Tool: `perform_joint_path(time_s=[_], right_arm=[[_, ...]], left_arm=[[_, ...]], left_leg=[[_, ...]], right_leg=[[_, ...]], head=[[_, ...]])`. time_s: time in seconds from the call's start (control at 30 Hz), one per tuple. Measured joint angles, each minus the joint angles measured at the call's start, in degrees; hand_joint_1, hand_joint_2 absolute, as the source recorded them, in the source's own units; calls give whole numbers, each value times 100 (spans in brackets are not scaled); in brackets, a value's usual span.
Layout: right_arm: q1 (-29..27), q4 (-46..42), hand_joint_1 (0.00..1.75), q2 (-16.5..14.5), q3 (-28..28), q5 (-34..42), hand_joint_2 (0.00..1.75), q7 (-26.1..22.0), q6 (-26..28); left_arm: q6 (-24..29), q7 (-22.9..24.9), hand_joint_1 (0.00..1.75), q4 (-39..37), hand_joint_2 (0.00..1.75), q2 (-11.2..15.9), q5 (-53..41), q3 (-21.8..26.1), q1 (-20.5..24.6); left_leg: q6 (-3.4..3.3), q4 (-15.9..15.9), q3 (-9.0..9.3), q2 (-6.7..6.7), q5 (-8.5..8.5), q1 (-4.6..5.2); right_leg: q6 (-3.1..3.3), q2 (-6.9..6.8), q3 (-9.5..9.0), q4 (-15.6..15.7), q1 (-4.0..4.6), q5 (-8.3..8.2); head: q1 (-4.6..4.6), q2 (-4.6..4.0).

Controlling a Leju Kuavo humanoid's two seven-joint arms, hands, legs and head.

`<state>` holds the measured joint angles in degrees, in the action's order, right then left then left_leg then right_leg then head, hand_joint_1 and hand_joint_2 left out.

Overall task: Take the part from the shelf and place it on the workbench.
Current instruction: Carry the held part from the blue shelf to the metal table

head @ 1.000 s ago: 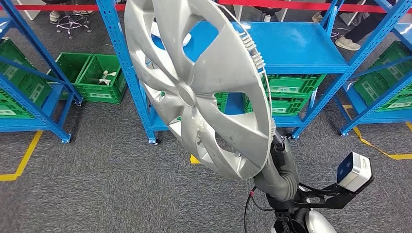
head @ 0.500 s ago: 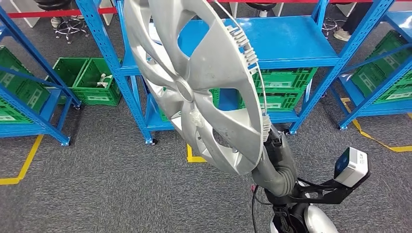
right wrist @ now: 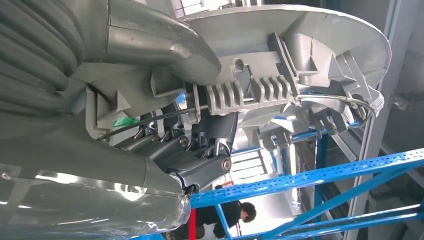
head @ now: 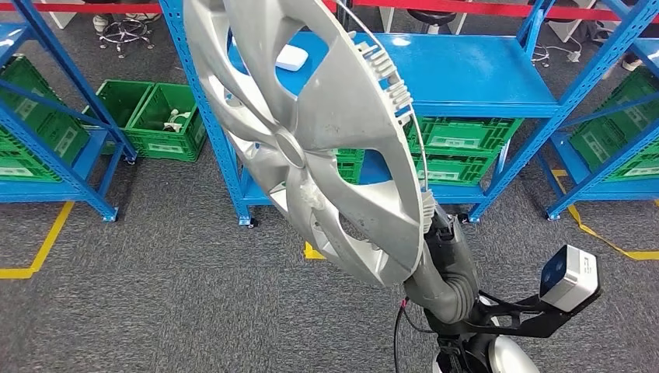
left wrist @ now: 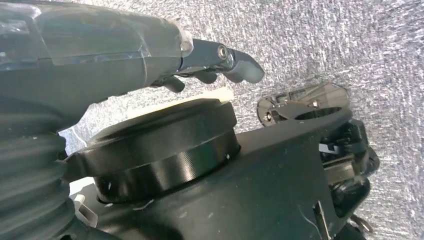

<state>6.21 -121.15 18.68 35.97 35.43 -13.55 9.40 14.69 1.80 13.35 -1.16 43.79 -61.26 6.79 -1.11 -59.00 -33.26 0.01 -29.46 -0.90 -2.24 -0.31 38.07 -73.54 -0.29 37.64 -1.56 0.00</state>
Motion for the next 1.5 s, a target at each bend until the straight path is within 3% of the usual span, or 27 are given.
perform_joint_path(time_s=[0.03, 0.07, 0.13, 0.2, 0.3, 0.37, 0.47, 0.5, 0.53, 0.57, 0.63, 0.7, 0.8, 0.87, 0.97, 1.0, 1.03, 1.1, 1.13, 1.2, 1.27, 1.37, 1.43, 1.5], right_arm=[[-2, 0, 175, -1, 1, -3, 175, 0, 3], [-2, 0, 175, -1, 1, -7, 175, 0, 5], [-2, -3, 175, 2, -1, -13, 175, 0, 7], [-1, -11, 175, 2, -1, -21, 175, 0, 7], [3, -36, 175, 4, -3, -33, 175, 0, 8], [8, -55, 175, 6, -4, -43, 175, 0, 8], [6, -78, 175, 5, -3, -48, 175, 0, 7], [4, -81, 175, 5, -3, -49, 175, 0, 8], [2, -82, 175, 5, -3, -49, 175, 0, 8], [3, -83, 175, 5, -3, -50, 175, 0, 8], [4, -85, 175, 5, -2, -49, 175, 0, 7], [6, -89, 175, 6, -3, -49, 175, 0, 7], [8, -96, 175, 6, -3, -50, 175, 0, 5], [10, -98, 175, 6, -3, -51, 175, 0, 3], [5, -97, 175, 5, -2, -53, 175, 0, -5], [2, -96, 175, 5, -2, -53, 175, 0, -7], [0, -95, 175, 5, -2, -53, 175, 0, -7], [0, -96, 175, 5, -2, -54, 175, 0, -7], [2, -96, 175, 5, -2, -54, 175, 0, -7], [7, -98, 175, 6, -3, -54, 175, 0, -10], [13, -101, 175, 7, -3, -54, 175, 0, -17], [24, -101, 175, 8, -3, -55, 175, 0, -21], [40, -102, 175, 6, -4, -57, 175, 0, -23], [48, -102, 175, 5, -4, -59, 175, 0, -24]], left_arm=[[0, -1, 0, -4, 175, 0, -2, 0, -1], [0, 0, 0, -8, 175, -1, -3, 0, -1], [0, 1, 0, -13, 175, -3, -6, 0, 8], [0, 3, 0, -14, 175, -6, -7, 0, 21], [0, 5, 0, -17, 175, -7, -7, 0, 17], [0, 2, 0, -19, 175, -4, -7, 0, 16], [0, -7, 0, -20, 175, -1, -7, 0, 20], [0, -9, 0, -20, 175, 1, -7, 0, 19], [0, -11, 0, -20, 175, 3, -6, 0, 18], [0, -14, 0, -20, 175, 4, -7, 0, 18], [0, -14, 0, -21, 175, 5, -6, 0, 17], [0, -24, 0, -22, 175, 7, -7, 0, 24], [1, -35, 0, -25, 175, 9, -5, 0, 20], [1, -21, 0, -26, 175, 8, -5, 0, 19], [-1, 24, 0, -25, 175, -1, -5, 0, 26], [-2, 35, 0, -26, 175, -1, -4, 0, 23], [-2, 42, 0, -28, 175, 2, -4, 0, 19], [-2, 47, 0, -29, 175, 4, -3, 0, 14], [-2, 45, 0, -29, 175, 2, -3, 0, 15], [-1, 39, 0, -28, 175, -3, -3, 0, 22], [0, 29, 0, -28, 175, -4, -3, 0, 28], [0, 11, 0, -28, 175, -3, -3, 0, 18], [1, -2, 0, -28, 175, -1, -3, 0, 20], [1, -11, 0, -28, 175, 2, -2, 0, 25]], left_leg=[[1, -1, 2, -18, 1, -2], [4, -1, 9, -43, 2, -4], [27, -2, 17, -99, 7, -6], [88, -6, -19, -159, 32, -7], [201, 5, -71, -203, 67, -24], [243, -190, -163, -112, -95, -17], [271, -1186, -612, -7, -614, -13], [276, -1451, -726, -4, -694, -12], [276, -1526, -747, 1, -668, -12], [267, -1383, -660, 18, -537, -11], [229, -671, -271, 134, -184, 2], [180, -124, 1, 257, -40, 32], [99, -12, 14, 207, -33, 52], [40, 12, 8, 128, 1, 31], [-5, 17, -7, 17, 28, 19], [-10, 16, -12, -24, 31, 21], [-12, 14, -14, -65, 33, 22], [-12, 12, -6, -145, 35, 22], [-8, 12, 5, -180, 35, 22], [27, 18, -1, -240, 47, 23], [91, 23, -47, -281, 74, 18], [192, 39, -76, -299, 94, 12], [234, -211, -192, -141, -103, 24], [256, -854, -483, 7, -477, 24]], right_leg=[[-7, 0, 6, -15, -15, -66], [-5, 9, -100, 208, -27, -245], [21, 92, -472, 996, -37, -660], [69, 168, -701, 1527, -25, -817], [166, 113, -714, 1641, -9, -817], [254, 42, -737, 1723, -17, -870], [313, -58, -731, 1750, 4, -896], [318, -90, -727, 1742, 16, -893], [322, -118, -725, 1730, 26, -888], [321, -143, -725, 1715, 34, -880], [298, -182, -725, 1666, 46, -849], [243, -214, -708, 1609, 67, -814], [164, -288, -694, 1601, 71, -802], [92, -211, -643, 1455, 47, -663], [2, -36, -252, 517, 1, -143], [-11, -20, -110, 205, -10, -36], [-15, -13, -37, 58, -18, -37], [2, 2, -148, 328, -26, -322], [22, 44, -314, 709, -27, -549], [72, 177, -601, 1352, -23, -802], [123, 243, -690, 1583, -11, -815], [209, 166, -682, 1645, -14, -848], [286, 84, -704, 1722, -26, -898], [319, -2, -711, 1744, -13, -913]], head=[[-21, 0], [-40, 0], [-78, 0], [-101, 0], [-103, 0], [-55, 0], [84, 0], [116, 0], [139, 0], [156, 0], [182, 0], [195, 0], [180, 0], [148, 0], [48, 0], [22, 0], [-1, 0], [-42, 0], [-64, 0], [-94, 0], [-109, 0], [-101, 0], [-39, 0], [52, 0]])
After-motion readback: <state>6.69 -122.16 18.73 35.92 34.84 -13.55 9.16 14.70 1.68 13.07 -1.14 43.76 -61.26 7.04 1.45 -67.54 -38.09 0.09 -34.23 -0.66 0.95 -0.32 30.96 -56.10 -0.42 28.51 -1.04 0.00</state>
